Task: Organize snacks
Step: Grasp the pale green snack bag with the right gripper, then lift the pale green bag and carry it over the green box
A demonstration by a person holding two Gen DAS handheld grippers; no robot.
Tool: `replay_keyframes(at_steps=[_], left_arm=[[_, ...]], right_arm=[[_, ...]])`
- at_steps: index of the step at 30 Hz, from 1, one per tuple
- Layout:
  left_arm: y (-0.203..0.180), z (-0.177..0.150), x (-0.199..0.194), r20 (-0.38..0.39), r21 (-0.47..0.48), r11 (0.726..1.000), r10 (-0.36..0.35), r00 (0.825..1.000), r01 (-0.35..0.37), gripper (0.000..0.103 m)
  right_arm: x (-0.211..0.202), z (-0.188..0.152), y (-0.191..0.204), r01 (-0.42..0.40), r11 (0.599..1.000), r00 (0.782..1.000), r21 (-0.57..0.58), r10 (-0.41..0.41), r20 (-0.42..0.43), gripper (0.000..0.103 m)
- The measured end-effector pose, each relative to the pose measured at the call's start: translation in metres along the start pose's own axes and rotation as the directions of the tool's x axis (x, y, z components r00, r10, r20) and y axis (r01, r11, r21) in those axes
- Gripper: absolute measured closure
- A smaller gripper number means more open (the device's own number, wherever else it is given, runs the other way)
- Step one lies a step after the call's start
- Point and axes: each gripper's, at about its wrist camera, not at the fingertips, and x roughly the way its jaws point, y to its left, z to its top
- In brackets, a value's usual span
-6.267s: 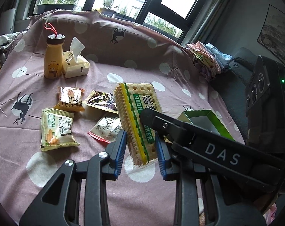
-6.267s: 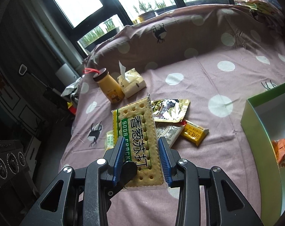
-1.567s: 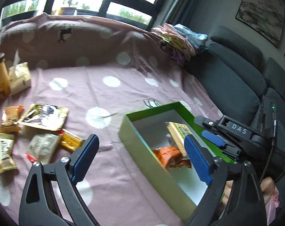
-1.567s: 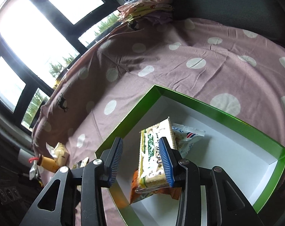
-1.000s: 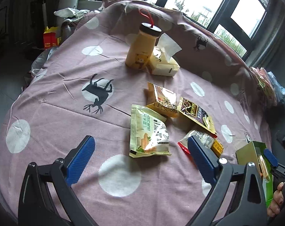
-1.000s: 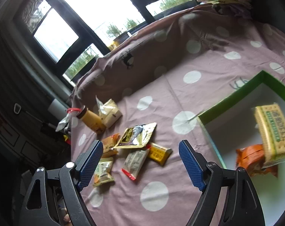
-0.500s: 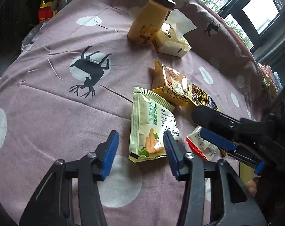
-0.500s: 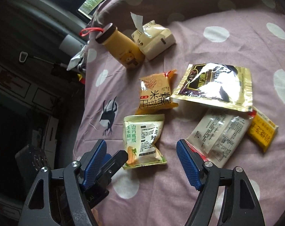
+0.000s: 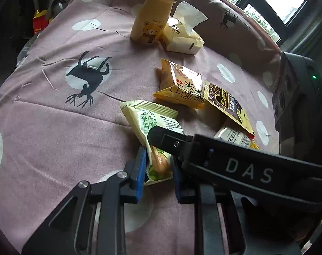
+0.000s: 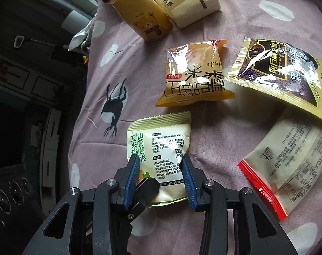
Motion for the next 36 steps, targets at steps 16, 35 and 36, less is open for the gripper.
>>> replay_keyframes(at_steps=[16,35,36], left_arm=[[-0.033,-0.018,-0.056,0.158,0.113,0.99,-0.097,0.983,0.079,0.081],[-0.095,-0.058,-0.09,0.176,0.326,0.938,-0.182,0.967,0.117,0.081],[-0.098,-0.06,-0.09,0.175,0.331,0.936,-0.183,0.967,0.117,0.081]], right_arm=[[-0.078,-0.036,0.038,0.068,0.991,0.972,-0.112,-0.041,0.233,0.061],[-0.152,-0.093,0.019,0.099,0.993,0.896,-0.057,-0.064,0.439,0.061],[-0.154,-0.094,0.016,0.098,0.994,0.893,-0.049,-0.066,0.445,0.061]])
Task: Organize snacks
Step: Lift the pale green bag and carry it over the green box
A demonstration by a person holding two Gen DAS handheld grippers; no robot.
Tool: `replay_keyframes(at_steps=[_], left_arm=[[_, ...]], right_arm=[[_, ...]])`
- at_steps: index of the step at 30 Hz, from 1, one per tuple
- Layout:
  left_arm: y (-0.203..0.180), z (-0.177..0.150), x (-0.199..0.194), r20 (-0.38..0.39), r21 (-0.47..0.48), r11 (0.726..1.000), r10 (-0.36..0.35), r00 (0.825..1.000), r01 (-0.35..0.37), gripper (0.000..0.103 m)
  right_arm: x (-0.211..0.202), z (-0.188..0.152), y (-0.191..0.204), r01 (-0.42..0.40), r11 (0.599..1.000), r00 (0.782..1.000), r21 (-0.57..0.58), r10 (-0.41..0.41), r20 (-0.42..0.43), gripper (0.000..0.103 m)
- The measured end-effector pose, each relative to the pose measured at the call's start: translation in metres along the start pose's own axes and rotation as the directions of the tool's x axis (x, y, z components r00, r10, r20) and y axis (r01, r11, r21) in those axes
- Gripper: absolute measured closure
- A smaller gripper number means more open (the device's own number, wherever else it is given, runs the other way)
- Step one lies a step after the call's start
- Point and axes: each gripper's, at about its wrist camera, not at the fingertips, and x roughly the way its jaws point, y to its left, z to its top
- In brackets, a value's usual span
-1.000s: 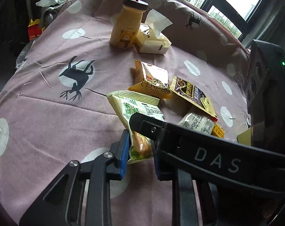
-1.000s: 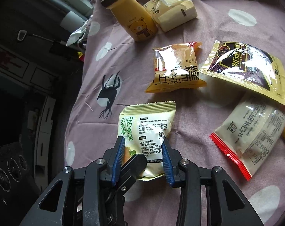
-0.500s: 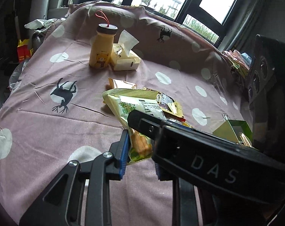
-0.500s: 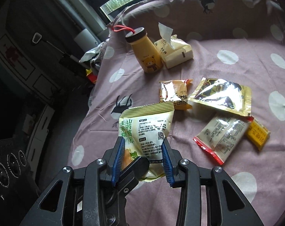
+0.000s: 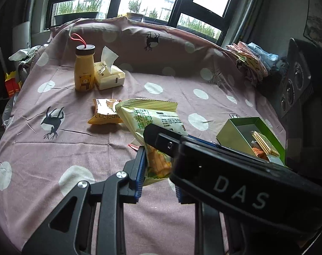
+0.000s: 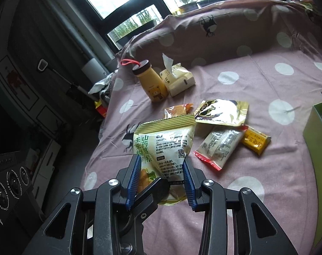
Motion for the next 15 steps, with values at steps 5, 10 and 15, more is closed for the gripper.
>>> replay_keyframes(at_steps=[5,10,15], left_arm=[[-0.009,0.0,0.0,0.002,0.009,1.0,-0.006,1.0,0.006,0.081],[-0.017,0.0,-0.006,0.016,0.035,0.999,-0.017,1.0,0.017,0.081],[-0.027,-0.001,-0.01,0.03,0.051,0.998,-0.034,0.999,0.032,0.081]], right_arm=[[-0.009,-0.001,-0.004,0.013,1.0,1.0,0.01,-0.013,0.013,0.061],[-0.02,-0.003,-0.003,0.022,1.0,0.999,0.009,-0.023,0.037,0.061],[-0.033,-0.006,-0.006,0.035,0.999,0.997,0.018,-0.036,0.064,0.061]])
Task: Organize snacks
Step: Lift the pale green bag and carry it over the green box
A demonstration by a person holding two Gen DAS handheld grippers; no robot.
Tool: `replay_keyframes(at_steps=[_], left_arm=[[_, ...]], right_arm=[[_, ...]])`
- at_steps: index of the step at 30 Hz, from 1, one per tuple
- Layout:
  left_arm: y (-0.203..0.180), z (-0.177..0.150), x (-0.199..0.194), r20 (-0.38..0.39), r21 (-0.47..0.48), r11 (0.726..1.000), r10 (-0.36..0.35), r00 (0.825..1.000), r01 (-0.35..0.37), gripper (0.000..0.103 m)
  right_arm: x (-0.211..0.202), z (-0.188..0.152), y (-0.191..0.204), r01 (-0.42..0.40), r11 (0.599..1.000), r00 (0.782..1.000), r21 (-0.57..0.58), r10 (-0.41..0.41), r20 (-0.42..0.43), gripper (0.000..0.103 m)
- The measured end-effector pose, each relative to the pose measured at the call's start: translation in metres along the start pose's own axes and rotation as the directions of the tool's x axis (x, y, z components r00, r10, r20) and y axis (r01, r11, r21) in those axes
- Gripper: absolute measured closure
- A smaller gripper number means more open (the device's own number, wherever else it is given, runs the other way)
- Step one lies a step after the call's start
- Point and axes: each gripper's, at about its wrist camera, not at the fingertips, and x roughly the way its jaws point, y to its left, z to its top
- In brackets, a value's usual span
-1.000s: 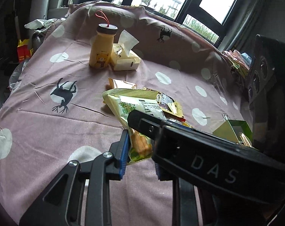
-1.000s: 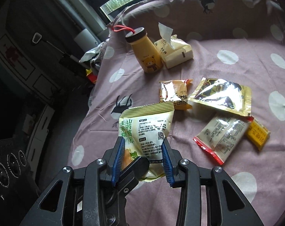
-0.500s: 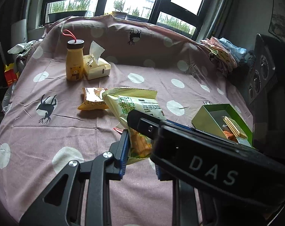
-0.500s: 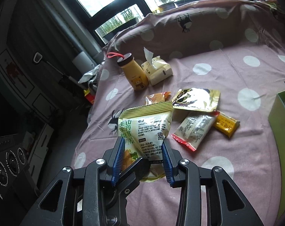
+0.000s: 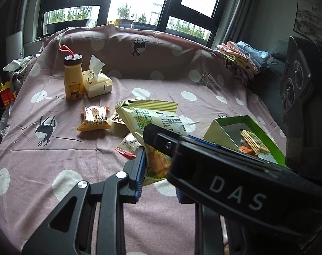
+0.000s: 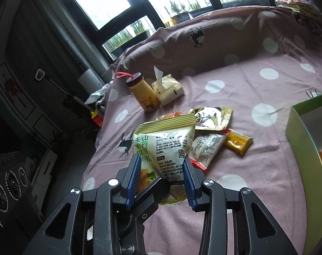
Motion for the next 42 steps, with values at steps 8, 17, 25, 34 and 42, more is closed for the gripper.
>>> replay_keyframes(at_steps=[8,17,25,34,42], left_arm=[[-0.019,0.001,0.0,0.014,0.025,0.999,-0.033,0.999,0.032,0.08],[-0.055,0.011,0.008,0.016,0.08,0.994,-0.079,0.997,0.077,0.079],[-0.089,0.017,0.015,0.008,0.152,0.983,-0.108,0.994,0.106,0.078],[-0.122,0.02,0.034,-0.027,0.199,0.965,-0.171,0.985,0.173,0.078],[-0.149,0.022,0.056,-0.084,0.241,0.944,-0.211,0.974,0.225,0.078]], right_arm=[[-0.02,0.0,-0.006,0.036,0.999,0.999,-0.007,-0.036,0.04,0.061],[-0.047,0.01,-0.03,0.072,0.997,0.993,0.011,-0.073,0.092,0.061],[-0.072,0.016,-0.056,0.075,0.995,0.986,0.06,-0.083,0.144,0.061],[-0.093,0.019,-0.091,0.116,0.984,0.973,0.138,-0.14,0.181,0.061],[-0.105,0.018,-0.121,0.152,0.962,0.961,0.228,-0.197,0.193,0.061]])
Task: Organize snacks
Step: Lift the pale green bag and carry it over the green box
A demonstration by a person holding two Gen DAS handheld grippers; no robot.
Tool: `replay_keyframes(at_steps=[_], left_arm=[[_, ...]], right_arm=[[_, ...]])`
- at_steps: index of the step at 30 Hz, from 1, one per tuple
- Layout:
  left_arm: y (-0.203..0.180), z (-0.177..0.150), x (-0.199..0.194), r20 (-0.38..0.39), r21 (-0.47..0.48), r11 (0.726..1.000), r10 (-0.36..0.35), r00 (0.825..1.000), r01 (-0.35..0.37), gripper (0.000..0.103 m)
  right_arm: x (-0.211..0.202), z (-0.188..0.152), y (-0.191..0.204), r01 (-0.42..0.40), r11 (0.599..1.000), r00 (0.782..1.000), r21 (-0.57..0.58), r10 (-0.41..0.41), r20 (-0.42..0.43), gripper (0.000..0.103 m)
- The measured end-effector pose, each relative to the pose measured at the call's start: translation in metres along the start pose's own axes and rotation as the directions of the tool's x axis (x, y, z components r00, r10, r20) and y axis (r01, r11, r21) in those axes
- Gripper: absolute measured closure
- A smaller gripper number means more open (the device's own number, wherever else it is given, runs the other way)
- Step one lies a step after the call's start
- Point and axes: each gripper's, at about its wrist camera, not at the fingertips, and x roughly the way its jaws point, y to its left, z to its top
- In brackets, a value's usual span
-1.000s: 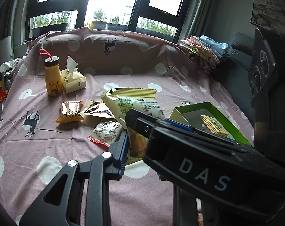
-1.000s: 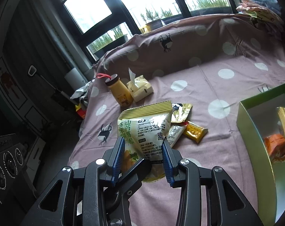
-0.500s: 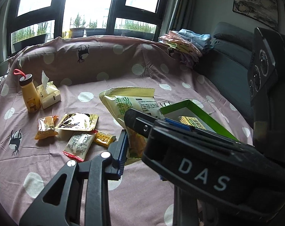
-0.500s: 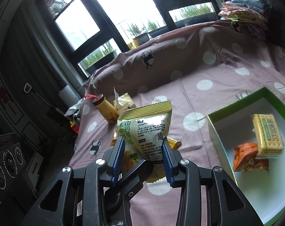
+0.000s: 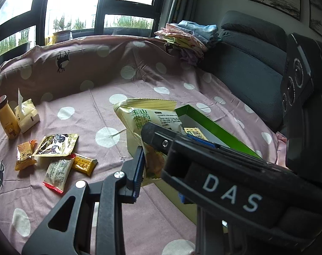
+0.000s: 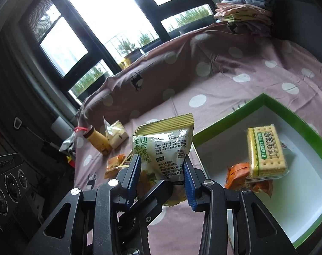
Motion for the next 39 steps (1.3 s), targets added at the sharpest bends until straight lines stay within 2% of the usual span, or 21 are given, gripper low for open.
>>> replay_keyframes(at_steps=[17,26,30,39], left_arm=[[-0.029,0.003,0.051,-0.118,0.039,0.993,-0.107,0.987,0.113,0.078],[-0.035,0.002,0.077,-0.19,0.021,0.984,-0.169,0.967,0.177,0.078],[-0.036,0.0,0.087,-0.229,0.0,0.977,-0.206,0.951,0.212,0.078],[-0.042,-0.002,0.099,-0.271,-0.039,0.972,-0.235,0.933,0.233,0.075]], right_arm=[[-0.001,0.005,-0.056,0.125,0.982,0.992,0.139,-0.124,-0.018,0.061],[0.003,0.005,-0.078,0.198,0.962,0.98,0.186,-0.191,-0.054,0.061],[0.004,0.005,-0.082,0.242,0.951,0.97,0.19,-0.233,-0.069,0.061],[0.003,0.005,-0.095,0.299,0.929,0.954,0.217,-0.287,-0.085,0.061]])
